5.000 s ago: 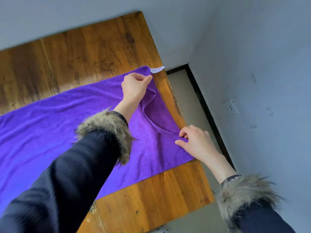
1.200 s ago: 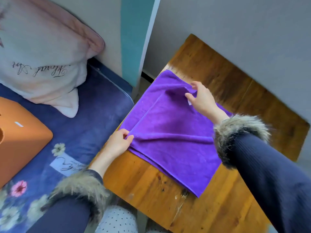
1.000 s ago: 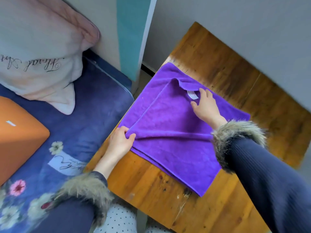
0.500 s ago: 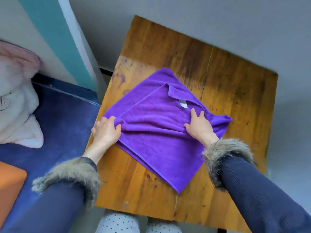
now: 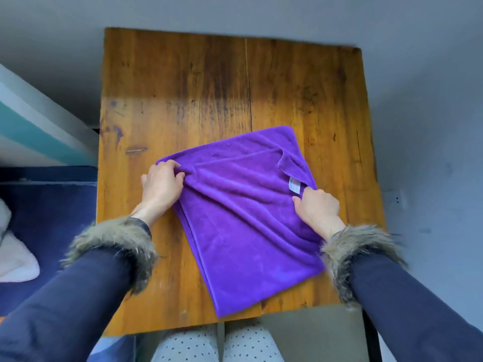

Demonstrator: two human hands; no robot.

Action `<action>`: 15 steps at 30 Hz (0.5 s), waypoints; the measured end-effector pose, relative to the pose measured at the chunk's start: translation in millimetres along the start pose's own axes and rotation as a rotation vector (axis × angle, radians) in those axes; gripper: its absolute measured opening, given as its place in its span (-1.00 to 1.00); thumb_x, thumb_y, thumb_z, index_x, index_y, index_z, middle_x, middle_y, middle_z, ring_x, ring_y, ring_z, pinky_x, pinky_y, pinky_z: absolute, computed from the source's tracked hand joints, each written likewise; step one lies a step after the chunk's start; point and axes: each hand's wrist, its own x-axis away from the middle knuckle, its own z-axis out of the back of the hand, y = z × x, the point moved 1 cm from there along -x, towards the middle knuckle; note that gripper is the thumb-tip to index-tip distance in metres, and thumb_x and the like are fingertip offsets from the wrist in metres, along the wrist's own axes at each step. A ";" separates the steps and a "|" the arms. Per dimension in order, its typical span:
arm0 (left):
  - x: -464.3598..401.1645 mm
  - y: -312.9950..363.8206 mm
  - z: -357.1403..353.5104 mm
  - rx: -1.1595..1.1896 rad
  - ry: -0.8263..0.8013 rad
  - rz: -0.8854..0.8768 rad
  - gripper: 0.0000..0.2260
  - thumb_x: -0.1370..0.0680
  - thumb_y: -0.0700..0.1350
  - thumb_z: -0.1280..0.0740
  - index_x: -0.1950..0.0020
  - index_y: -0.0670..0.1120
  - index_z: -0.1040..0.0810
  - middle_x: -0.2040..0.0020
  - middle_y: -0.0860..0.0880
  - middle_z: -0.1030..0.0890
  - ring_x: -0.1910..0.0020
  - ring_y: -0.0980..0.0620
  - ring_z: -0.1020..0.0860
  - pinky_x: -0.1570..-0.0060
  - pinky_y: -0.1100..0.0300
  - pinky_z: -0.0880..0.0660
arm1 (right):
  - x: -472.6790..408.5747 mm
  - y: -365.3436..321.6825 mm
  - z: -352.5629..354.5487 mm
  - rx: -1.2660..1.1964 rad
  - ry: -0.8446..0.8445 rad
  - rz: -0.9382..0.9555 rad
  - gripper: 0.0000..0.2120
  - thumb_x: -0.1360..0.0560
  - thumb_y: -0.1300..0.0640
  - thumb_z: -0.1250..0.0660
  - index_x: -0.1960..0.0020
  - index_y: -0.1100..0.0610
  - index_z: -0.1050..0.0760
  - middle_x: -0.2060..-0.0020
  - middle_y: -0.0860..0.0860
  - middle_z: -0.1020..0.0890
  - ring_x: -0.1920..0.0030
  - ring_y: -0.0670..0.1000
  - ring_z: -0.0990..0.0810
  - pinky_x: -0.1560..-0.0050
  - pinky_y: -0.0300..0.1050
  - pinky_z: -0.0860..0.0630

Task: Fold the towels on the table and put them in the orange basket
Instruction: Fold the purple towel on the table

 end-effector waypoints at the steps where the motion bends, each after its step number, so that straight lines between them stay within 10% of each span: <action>1: 1.2 -0.1 -0.9 0.014 0.016 0.005 -0.74 -0.58 -0.12 -0.22 -0.23 -0.15 -0.48 -0.22 -0.19 -0.53 -0.25 -0.21 -0.40 -0.17 -0.08 -0.27 | -2.6 0.1 2.3 -0.028 0.089 0.018 -0.60 -0.58 -0.06 -0.16 -0.22 0.24 -0.37 -0.13 0.20 -0.56 -0.14 0.24 -0.54 -0.01 0.00 -0.45; 9: 11.9 -9.0 -4.4 0.158 0.139 -0.011 -0.82 -0.57 -0.15 -0.26 -0.10 -0.20 -0.54 -0.04 -0.20 -0.61 -0.06 -0.21 -0.53 -0.08 0.07 -0.34 | -40.5 -27.9 10.6 -0.132 0.351 0.202 -0.52 -0.49 -0.09 -0.31 -0.22 0.23 -0.33 -0.12 0.18 -0.46 -0.14 0.22 -0.44 0.07 0.09 -0.44; 15: 22.4 -0.2 3.2 0.518 0.183 -0.058 -0.91 -0.56 -0.19 -0.29 0.01 -0.15 -0.57 0.13 -0.04 -0.58 0.23 0.19 -0.49 0.13 0.27 -0.36 | -55.5 -12.7 27.0 -0.424 0.511 0.215 -0.77 -0.60 0.16 -0.13 -0.10 0.27 -0.46 0.01 0.23 -0.60 -0.02 0.27 -0.54 0.11 0.05 -0.37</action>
